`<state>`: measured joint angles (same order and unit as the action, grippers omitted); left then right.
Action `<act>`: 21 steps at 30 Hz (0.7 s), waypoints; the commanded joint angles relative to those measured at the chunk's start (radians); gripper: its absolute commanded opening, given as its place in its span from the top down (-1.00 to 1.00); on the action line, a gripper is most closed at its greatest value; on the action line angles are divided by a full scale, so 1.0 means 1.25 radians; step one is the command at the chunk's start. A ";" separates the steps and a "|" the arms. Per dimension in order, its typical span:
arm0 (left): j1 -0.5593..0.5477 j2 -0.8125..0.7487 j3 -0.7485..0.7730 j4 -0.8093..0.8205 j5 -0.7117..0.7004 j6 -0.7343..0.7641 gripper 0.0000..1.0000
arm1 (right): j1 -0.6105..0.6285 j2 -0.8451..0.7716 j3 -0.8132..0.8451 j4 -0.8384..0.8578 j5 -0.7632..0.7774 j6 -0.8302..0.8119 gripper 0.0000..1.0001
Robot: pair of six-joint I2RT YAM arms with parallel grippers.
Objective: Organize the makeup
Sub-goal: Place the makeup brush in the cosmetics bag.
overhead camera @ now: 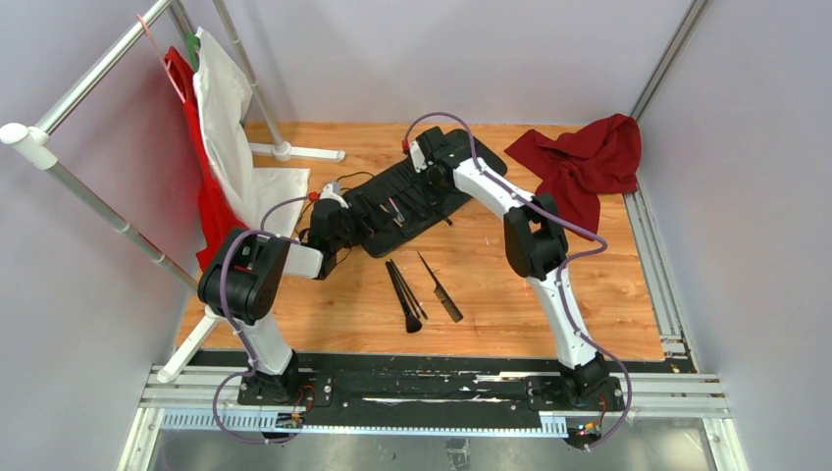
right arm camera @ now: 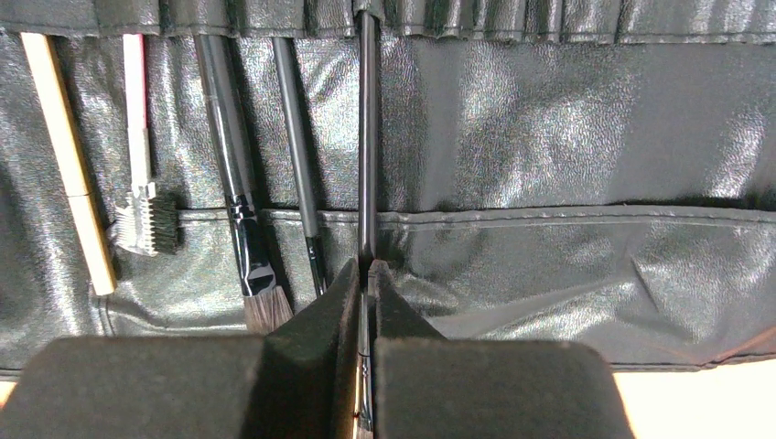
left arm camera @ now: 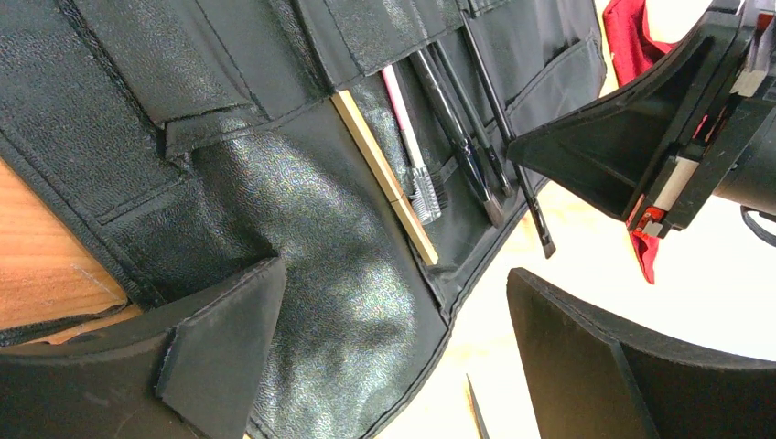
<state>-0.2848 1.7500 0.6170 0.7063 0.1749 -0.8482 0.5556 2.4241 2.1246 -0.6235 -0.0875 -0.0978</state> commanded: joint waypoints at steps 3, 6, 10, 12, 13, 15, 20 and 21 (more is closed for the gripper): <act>-0.007 0.038 -0.002 -0.061 0.007 -0.002 -0.96 | -0.006 0.019 0.068 -0.030 -0.008 -0.017 0.99; -0.007 0.039 -0.003 -0.062 0.006 0.000 -0.96 | -0.007 0.031 0.086 -0.032 -0.013 -0.021 0.99; -0.007 0.037 -0.003 -0.062 0.005 0.000 -0.96 | -0.006 0.047 0.113 -0.036 -0.021 -0.025 0.99; -0.006 0.036 -0.003 -0.062 0.005 0.000 -0.96 | -0.006 0.056 0.122 -0.036 -0.026 -0.025 0.99; -0.006 0.035 -0.003 -0.063 0.005 -0.001 -0.96 | -0.006 0.060 0.125 -0.037 -0.027 -0.026 0.99; -0.007 0.035 -0.003 -0.062 0.004 0.000 -0.96 | -0.007 0.066 0.128 -0.034 -0.031 -0.027 0.99; -0.007 0.035 -0.005 -0.063 0.004 0.000 -0.96 | -0.006 0.079 0.133 -0.027 -0.035 -0.035 0.99; -0.007 0.033 -0.005 -0.063 0.005 0.000 -0.96 | -0.007 0.080 0.135 -0.026 -0.034 -0.034 0.99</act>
<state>-0.2848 1.7557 0.6193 0.7143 0.1768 -0.8494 0.5556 2.5027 2.2524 -0.6521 -0.1150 -0.1242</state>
